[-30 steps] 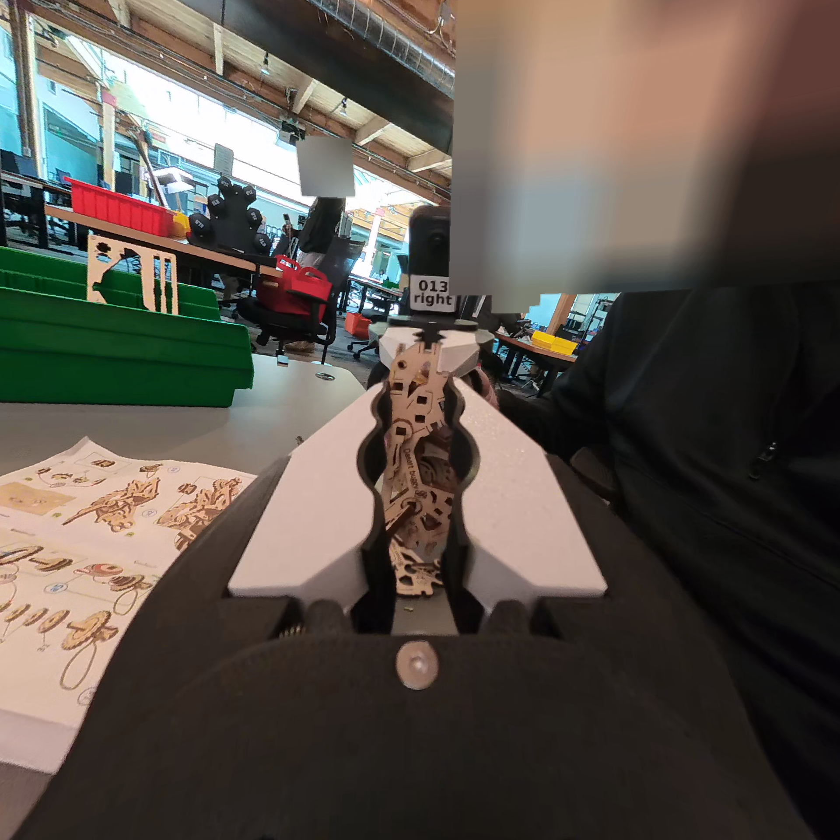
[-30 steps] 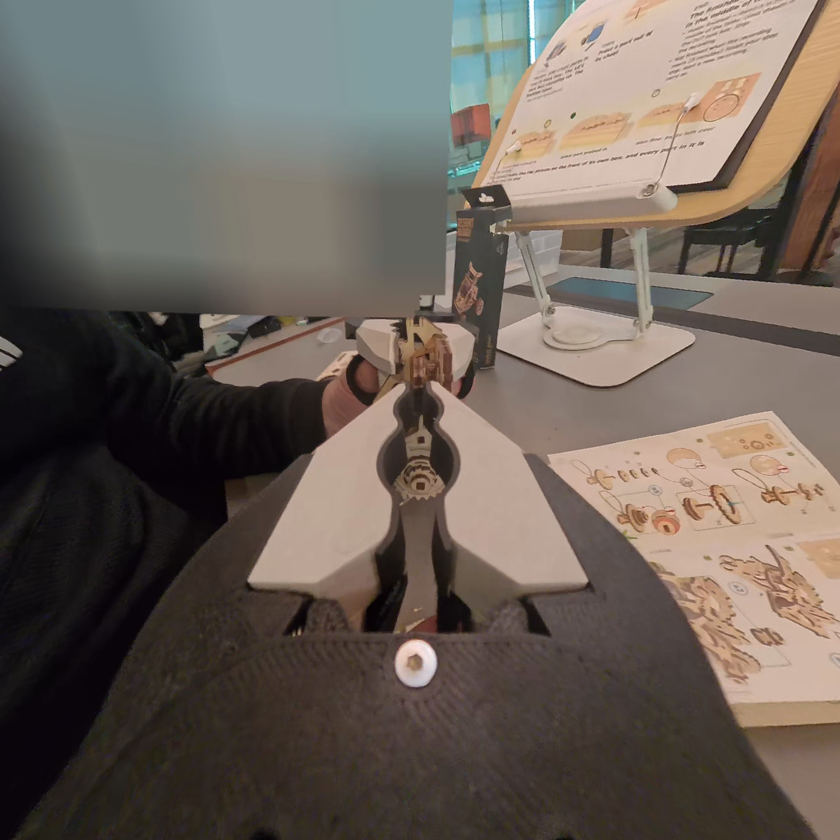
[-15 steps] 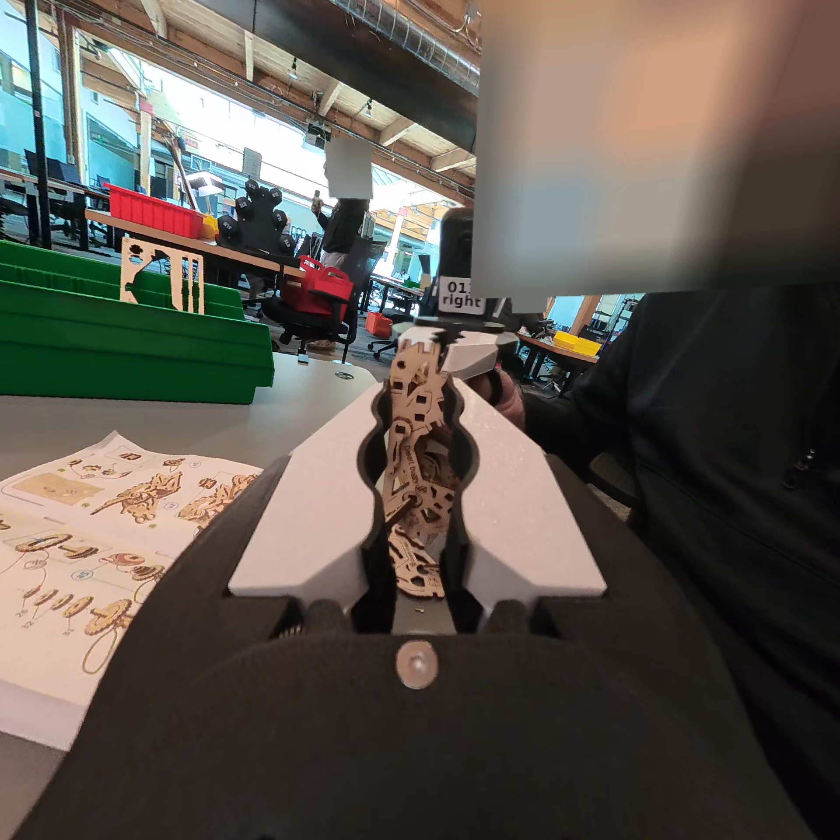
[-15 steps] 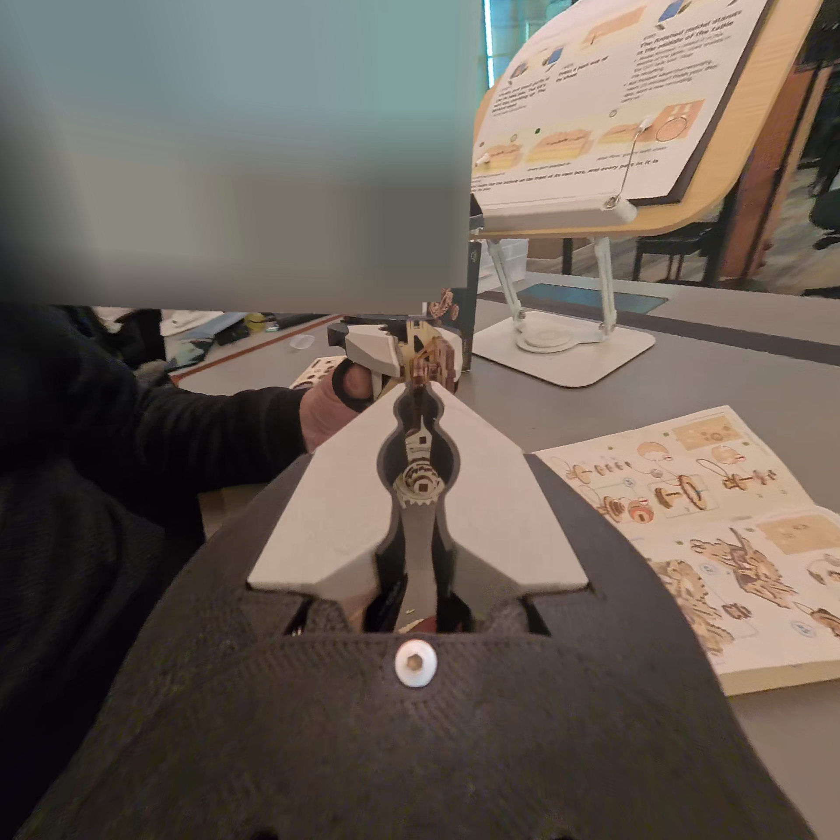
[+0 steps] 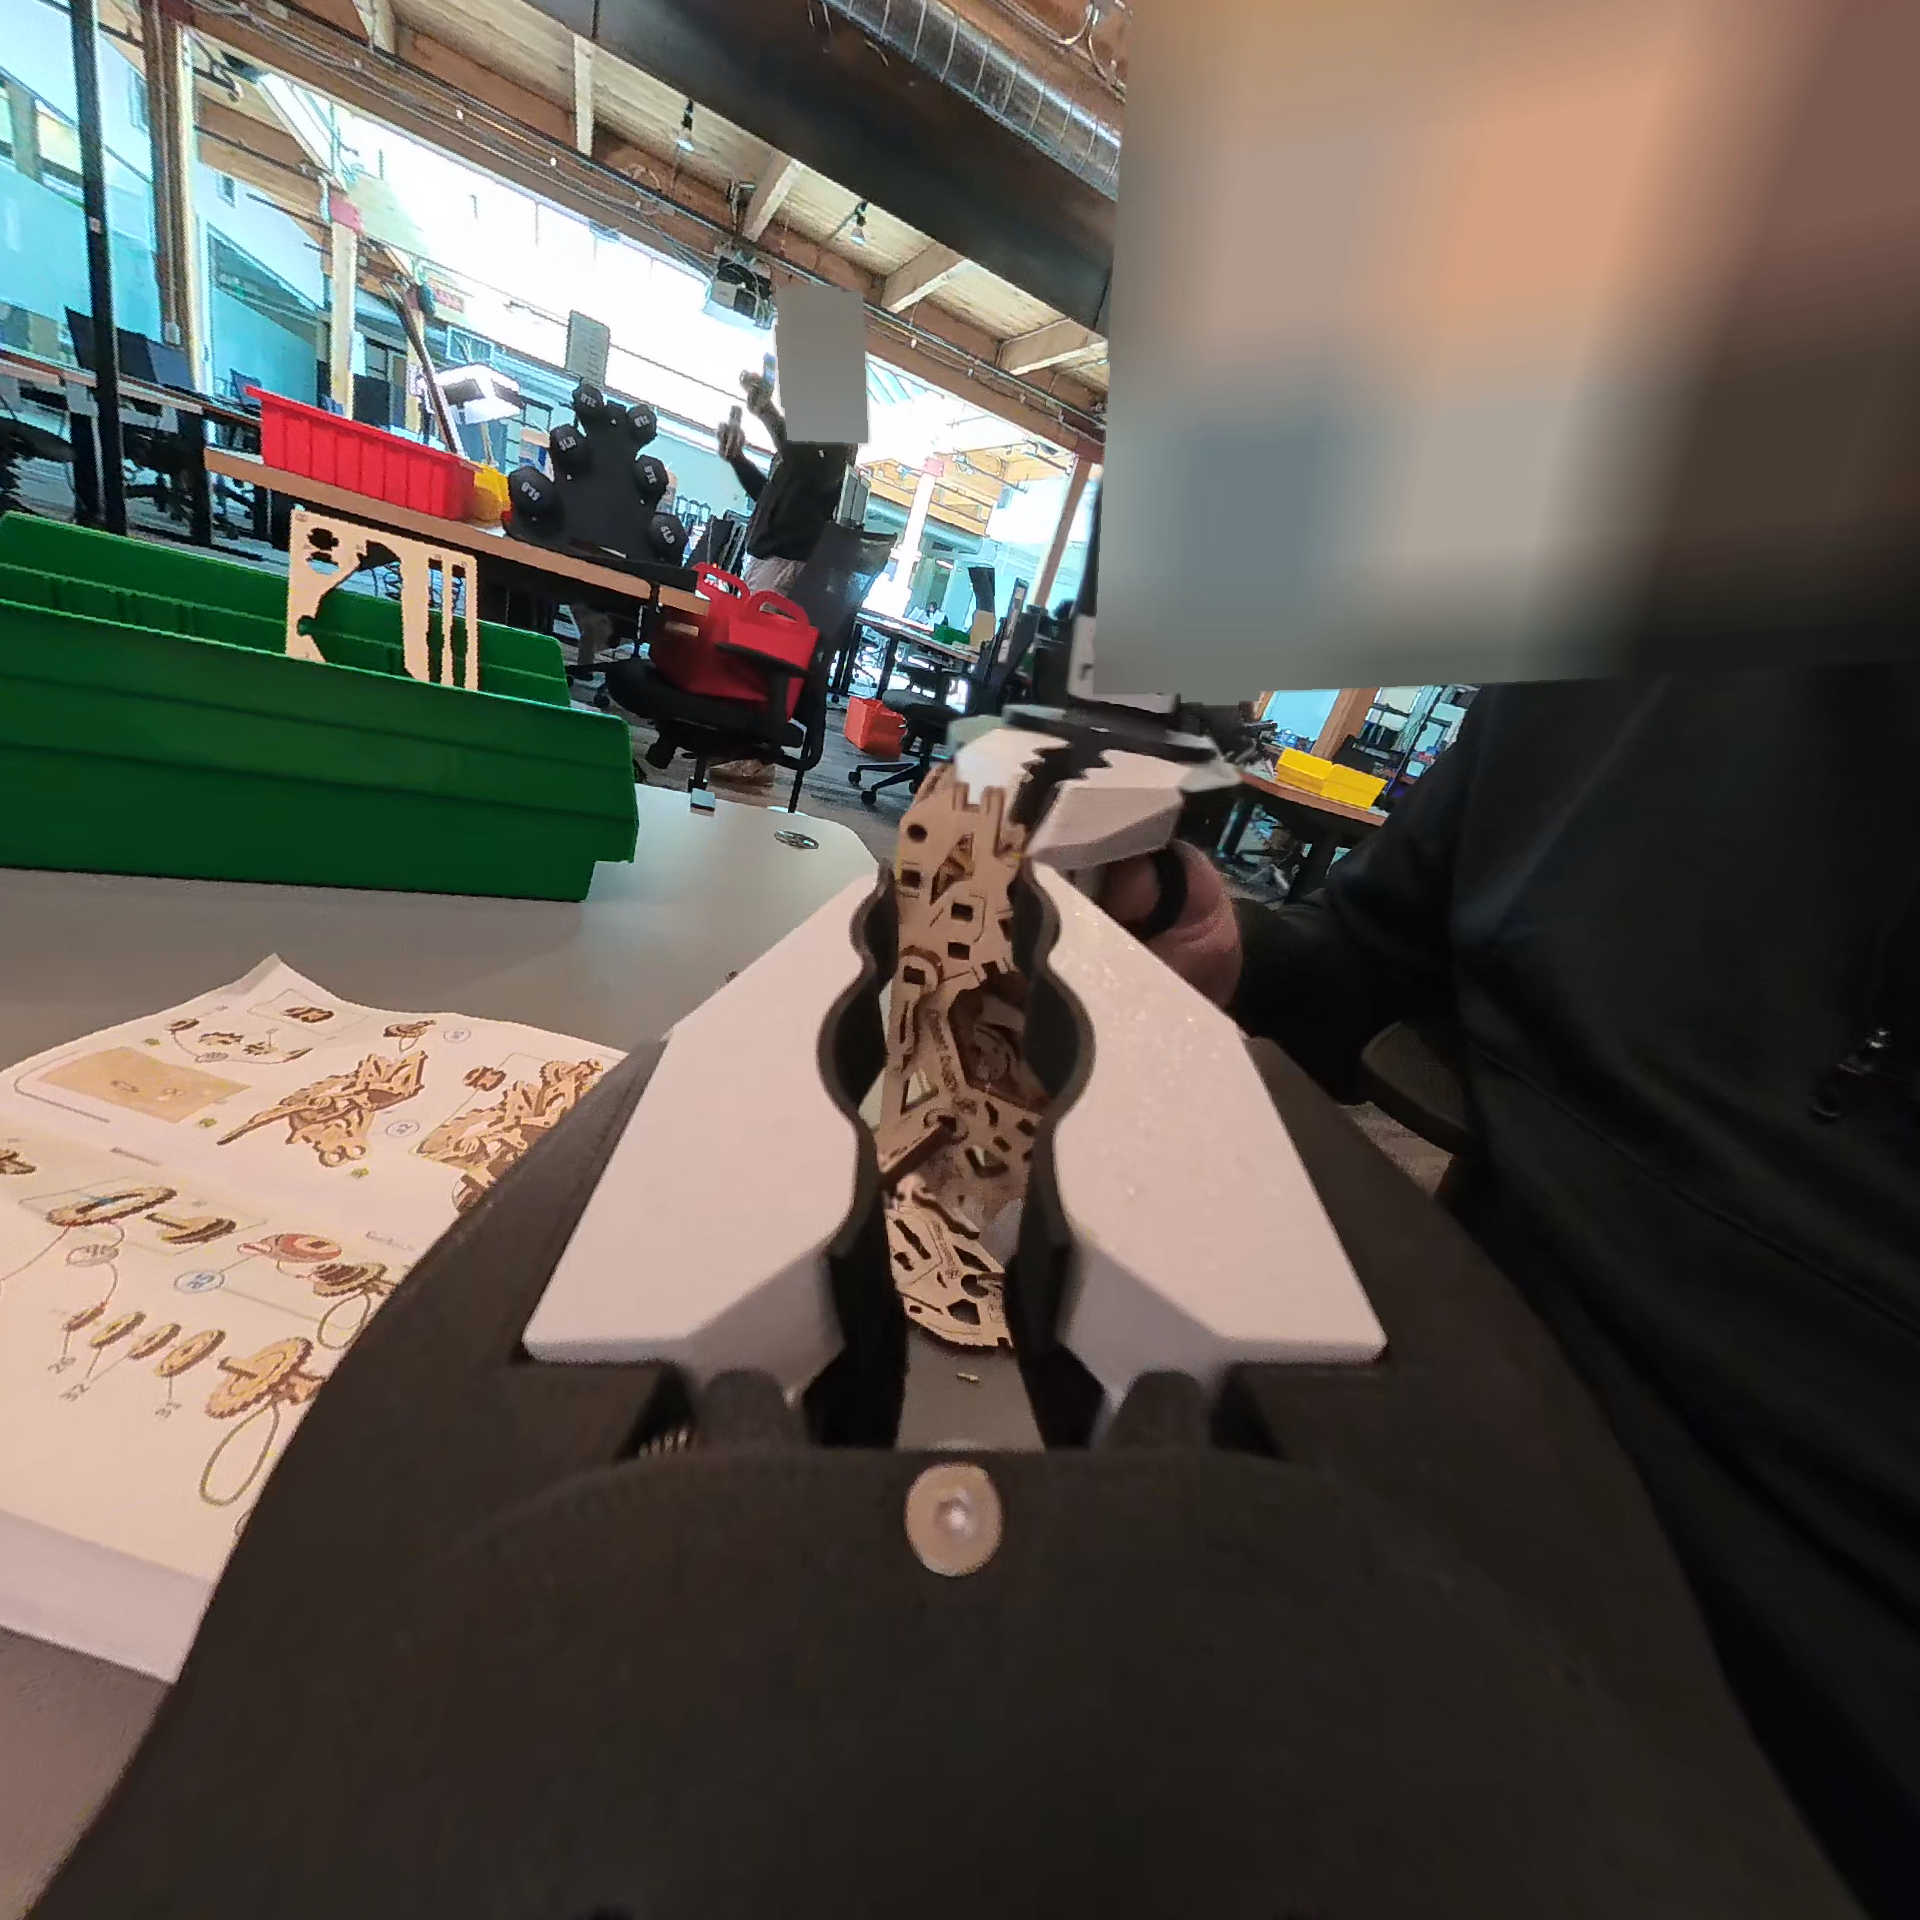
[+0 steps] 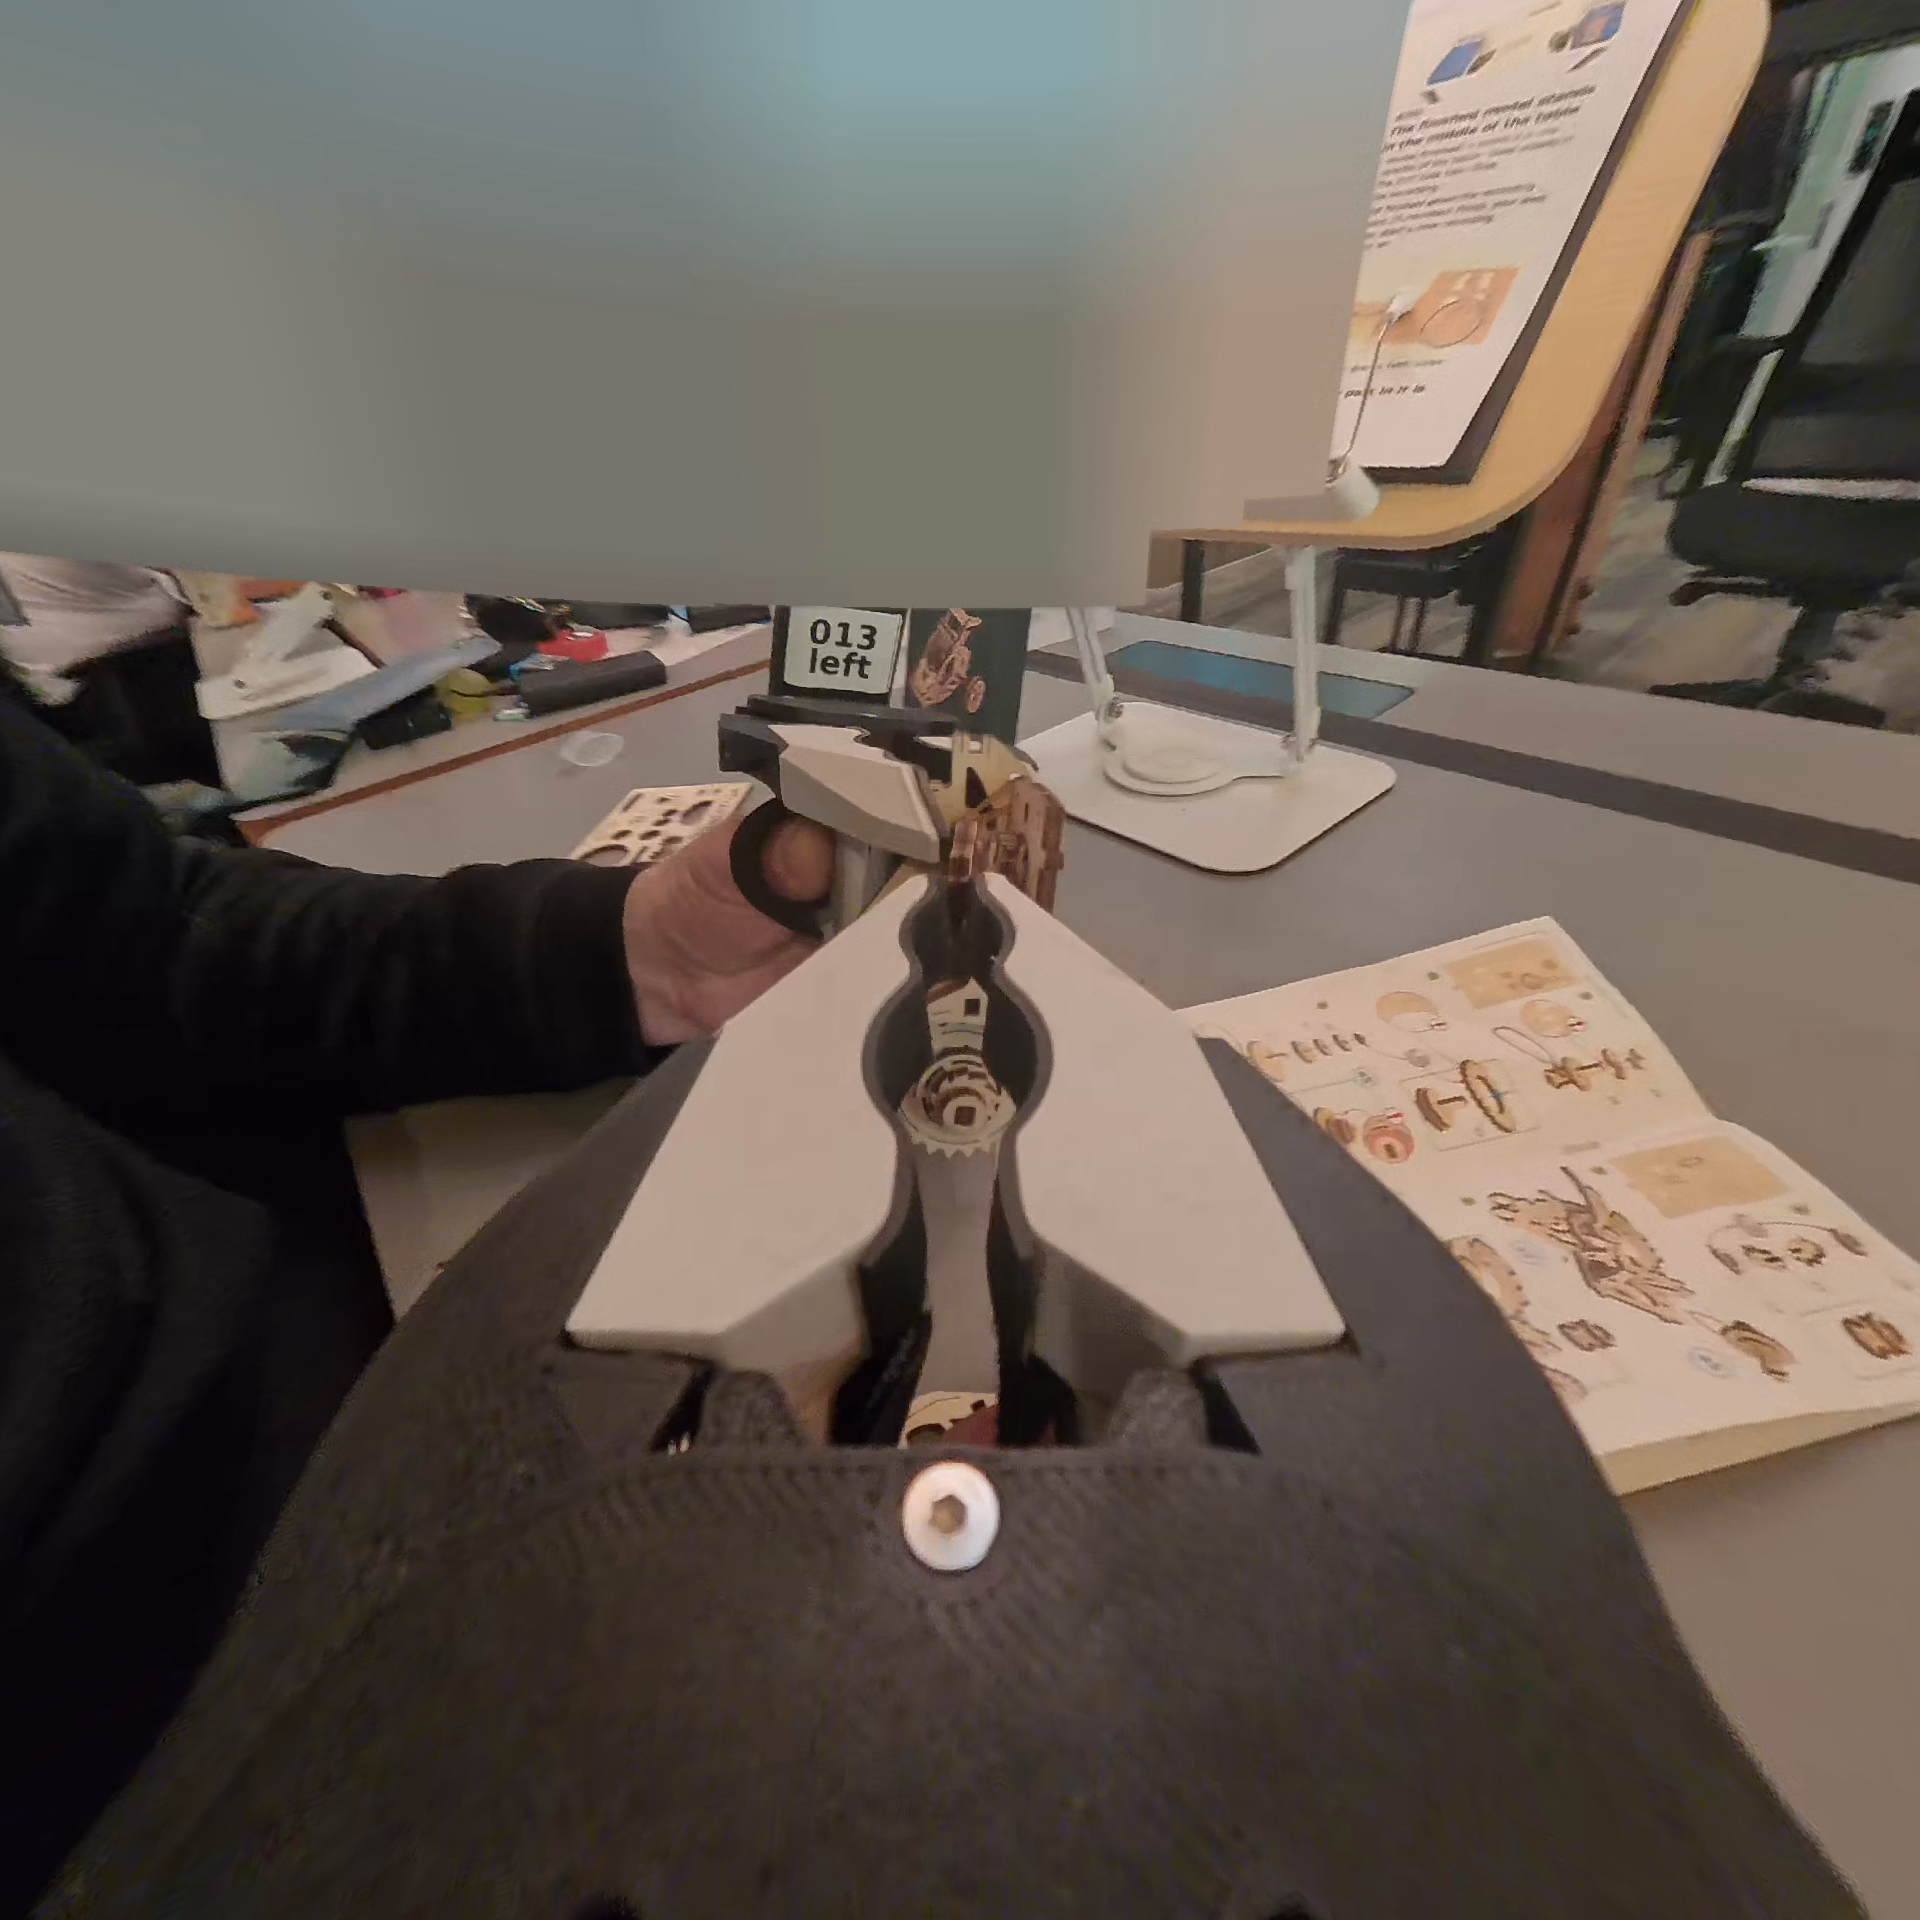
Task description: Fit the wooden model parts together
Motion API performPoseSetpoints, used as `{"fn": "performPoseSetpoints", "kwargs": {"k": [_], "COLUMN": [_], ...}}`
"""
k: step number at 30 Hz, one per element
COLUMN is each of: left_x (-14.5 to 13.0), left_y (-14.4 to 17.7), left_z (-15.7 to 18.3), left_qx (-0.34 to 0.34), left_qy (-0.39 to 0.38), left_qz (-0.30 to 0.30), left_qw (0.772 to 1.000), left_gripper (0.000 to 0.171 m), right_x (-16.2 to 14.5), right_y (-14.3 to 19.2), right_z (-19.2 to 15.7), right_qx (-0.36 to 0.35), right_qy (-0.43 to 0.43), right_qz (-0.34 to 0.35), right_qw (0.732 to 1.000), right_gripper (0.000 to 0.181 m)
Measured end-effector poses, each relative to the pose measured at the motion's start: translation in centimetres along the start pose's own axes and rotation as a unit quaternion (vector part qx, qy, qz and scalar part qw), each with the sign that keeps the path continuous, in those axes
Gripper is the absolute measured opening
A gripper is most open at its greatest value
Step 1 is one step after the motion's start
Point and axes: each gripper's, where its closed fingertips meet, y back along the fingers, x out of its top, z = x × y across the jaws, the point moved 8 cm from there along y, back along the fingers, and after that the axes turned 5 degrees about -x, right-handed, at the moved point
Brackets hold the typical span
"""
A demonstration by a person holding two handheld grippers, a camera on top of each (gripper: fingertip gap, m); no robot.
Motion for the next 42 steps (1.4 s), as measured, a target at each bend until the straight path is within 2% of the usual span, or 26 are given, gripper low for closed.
{"fn": "performPoseSetpoints", "kwargs": {"k": [3,7,11,13,18,20,21,27,30,37,42], "left_x": [0.0,-0.1,-0.1,-0.1,-0.3,-0.4,-0.5,-0.8,-0.6,-0.8,-0.8], "left_y": [-0.2,-0.1,0.1,0.1,0.1,-0.2,-0.4,-0.8,-0.9,-0.8,-1.3], "left_z": [0.0,-0.1,-0.3,-0.2,-0.4,-0.4,-0.2,0.3,0.5,0.5,0.8], "left_qx": [0.002,0.011,0.012,0.007,-0.029,-0.05,-0.064,-0.075,-0.051,-0.038,-0.036], "left_qy": [-0.003,-0.004,-0.001,-0.002,0.037,0.059,0.059,0.052,0.02,0.009,0.002], "left_qz": [-0.005,-0.007,-0.003,-0.002,0.006,-0.003,-0.005,-0.025,-0.038,-0.037,-0.042], "left_qw": [1.0,1.0,1.0,1.0,0.999,0.997,0.996,0.995,0.998,0.999,0.998], "left_gripper": [0.019,0.019,0.019,0.019,0.02,0.033,0.024,0.023,0.022,0.021,0.021], "right_x": [0.0,-0.4,0.2,0.4,-0.1,-0.1,-0.1,-0.6,-0.5,-0.7,-0.5], "right_y": [0.1,0.0,-0.1,-0.1,-0.1,-0.1,-0.1,-0.2,-0.1,0.0,0.4], "right_z": [1.2,1.8,-0.2,-0.8,0.4,0.4,0.6,0.5,0.5,-0.2,0.7], "right_qx": [0.054,0.077,-0.03,-0.052,0.019,0.043,0.054,0.09,0.087,0.035,0.087], "right_qy": [-0.059,-0.102,0.043,0.072,-0.021,-0.026,-0.033,-0.04,-0.037,-0.02,-0.06], "right_qz": [0.0,0.003,-0.023,-0.025,-0.003,0.001,0.002,-0.013,-0.012,-0.011,-0.018], "right_qw": [0.997,0.992,0.998,0.996,1.0,0.999,0.998,0.995,0.995,0.999,0.994], "right_gripper": [0.0,0.0,0.0,0.0,0.0,0.0,0.0,0.0,0.0,0.0,0.0]}}
